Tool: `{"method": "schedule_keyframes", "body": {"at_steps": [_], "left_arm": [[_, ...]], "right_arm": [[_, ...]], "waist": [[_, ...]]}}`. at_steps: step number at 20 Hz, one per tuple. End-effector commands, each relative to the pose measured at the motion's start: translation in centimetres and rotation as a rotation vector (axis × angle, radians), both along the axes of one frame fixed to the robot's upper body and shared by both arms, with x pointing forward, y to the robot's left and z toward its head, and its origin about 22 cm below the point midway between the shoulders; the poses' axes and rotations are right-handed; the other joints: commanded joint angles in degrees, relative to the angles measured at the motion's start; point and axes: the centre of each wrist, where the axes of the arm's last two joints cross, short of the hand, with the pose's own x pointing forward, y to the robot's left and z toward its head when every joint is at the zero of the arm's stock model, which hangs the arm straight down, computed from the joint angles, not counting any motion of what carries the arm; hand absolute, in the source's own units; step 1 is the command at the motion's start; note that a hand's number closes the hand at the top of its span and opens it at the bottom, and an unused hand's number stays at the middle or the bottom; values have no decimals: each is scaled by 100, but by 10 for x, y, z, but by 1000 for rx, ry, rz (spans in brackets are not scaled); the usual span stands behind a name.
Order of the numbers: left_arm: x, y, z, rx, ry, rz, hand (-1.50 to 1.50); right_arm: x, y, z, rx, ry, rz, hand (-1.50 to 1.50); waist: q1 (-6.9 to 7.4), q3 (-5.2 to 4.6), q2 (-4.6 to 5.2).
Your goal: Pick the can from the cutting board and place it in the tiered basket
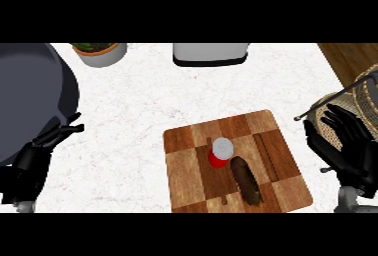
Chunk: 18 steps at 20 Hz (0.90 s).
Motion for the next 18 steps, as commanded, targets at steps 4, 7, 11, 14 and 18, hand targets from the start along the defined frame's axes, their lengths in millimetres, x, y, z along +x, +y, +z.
{"method": "schedule_keyframes", "body": {"at_steps": [4,7,11,14,18], "left_arm": [[4,15,6,71,25,87,0],[7,11,6,91,15,73,0],[6,2,8,83,-5,38,0],[10,4,9,102,-1,28,0],[17,-6,9,86,9,7,0]], "right_arm": [[-65,28,-39,-52,198,-357,-150],[-80,33,-32,-120,310,-219,-150],[-94,28,-39,-233,522,-52,-150],[-91,27,-18,-266,599,8,-150],[-74,35,15,-279,688,16,-150]], "waist": [[-72,71,46],[36,34,106],[249,21,169],[315,14,183],[433,28,196]]}}
